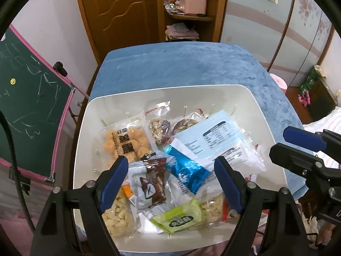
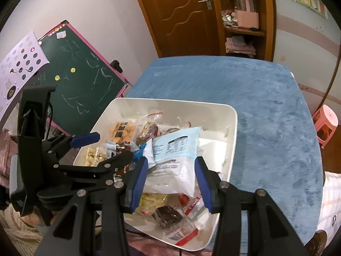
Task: Organize snacks
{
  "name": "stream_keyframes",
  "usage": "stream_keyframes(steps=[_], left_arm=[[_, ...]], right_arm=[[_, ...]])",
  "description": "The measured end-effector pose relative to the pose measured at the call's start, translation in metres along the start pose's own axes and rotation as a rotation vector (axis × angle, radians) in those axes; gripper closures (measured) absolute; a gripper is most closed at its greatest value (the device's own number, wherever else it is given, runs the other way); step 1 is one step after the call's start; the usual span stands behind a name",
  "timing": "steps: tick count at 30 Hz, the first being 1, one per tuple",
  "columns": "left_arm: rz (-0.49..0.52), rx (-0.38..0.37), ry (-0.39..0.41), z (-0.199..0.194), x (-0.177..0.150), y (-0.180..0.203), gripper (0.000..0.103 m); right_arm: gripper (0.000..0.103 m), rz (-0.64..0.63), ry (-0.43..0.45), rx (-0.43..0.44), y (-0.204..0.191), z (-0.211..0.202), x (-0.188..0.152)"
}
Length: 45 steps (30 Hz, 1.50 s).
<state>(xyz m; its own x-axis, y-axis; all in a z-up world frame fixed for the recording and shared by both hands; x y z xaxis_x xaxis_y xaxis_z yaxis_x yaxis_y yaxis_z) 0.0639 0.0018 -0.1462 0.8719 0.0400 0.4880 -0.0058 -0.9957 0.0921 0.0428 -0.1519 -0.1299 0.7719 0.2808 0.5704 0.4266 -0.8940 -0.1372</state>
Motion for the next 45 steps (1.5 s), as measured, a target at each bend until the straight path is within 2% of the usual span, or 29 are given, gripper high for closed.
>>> stream_keyframes(steps=[4,8,12,17,20,28,37,45], left_arm=[[0.018,0.001,0.022,-0.008,0.002,0.014,0.020],[0.033,0.003,0.054,-0.022,0.009,0.031,0.020],[0.012,-0.027,0.075,-0.039,0.024,0.048,0.020],[-0.017,-0.032,0.126,-0.060,0.041,0.063,0.019],[-0.045,-0.013,0.154,-0.071,0.046,0.069,0.012],[-0.063,0.035,0.221,-0.089,0.047,0.076,0.011],[-0.075,0.050,0.187,-0.083,0.044,0.073,0.011],[-0.083,0.055,0.176,-0.080,0.041,0.073,0.011]], right_arm=[[0.050,0.008,0.035,-0.027,0.010,-0.011,0.000],[0.050,0.030,0.068,-0.050,0.020,-0.024,0.004],[0.049,0.035,0.102,-0.093,0.029,-0.043,0.012],[0.040,0.061,0.147,-0.123,0.042,-0.068,0.021],[0.036,0.071,0.168,-0.155,0.048,-0.082,0.025],[0.026,0.082,0.184,-0.228,0.056,-0.097,0.026],[0.025,0.102,0.149,-0.256,0.066,-0.089,0.018],[0.025,0.098,0.152,-0.271,0.063,-0.088,0.016]])
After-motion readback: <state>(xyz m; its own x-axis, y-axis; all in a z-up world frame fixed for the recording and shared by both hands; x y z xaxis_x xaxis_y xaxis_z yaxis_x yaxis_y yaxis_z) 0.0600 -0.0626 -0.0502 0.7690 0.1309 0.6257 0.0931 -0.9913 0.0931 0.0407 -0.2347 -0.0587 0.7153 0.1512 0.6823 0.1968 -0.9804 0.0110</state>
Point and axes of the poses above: each gripper's, at about its wrist camera, not at the fingertips, and z roughly the way its jaws point, y to its right, x to its top, the point moved 3 cm from there along z, roughly the way its jaws point, and after that the axes turned 9 degrees about -z, right-handed, at the moved point
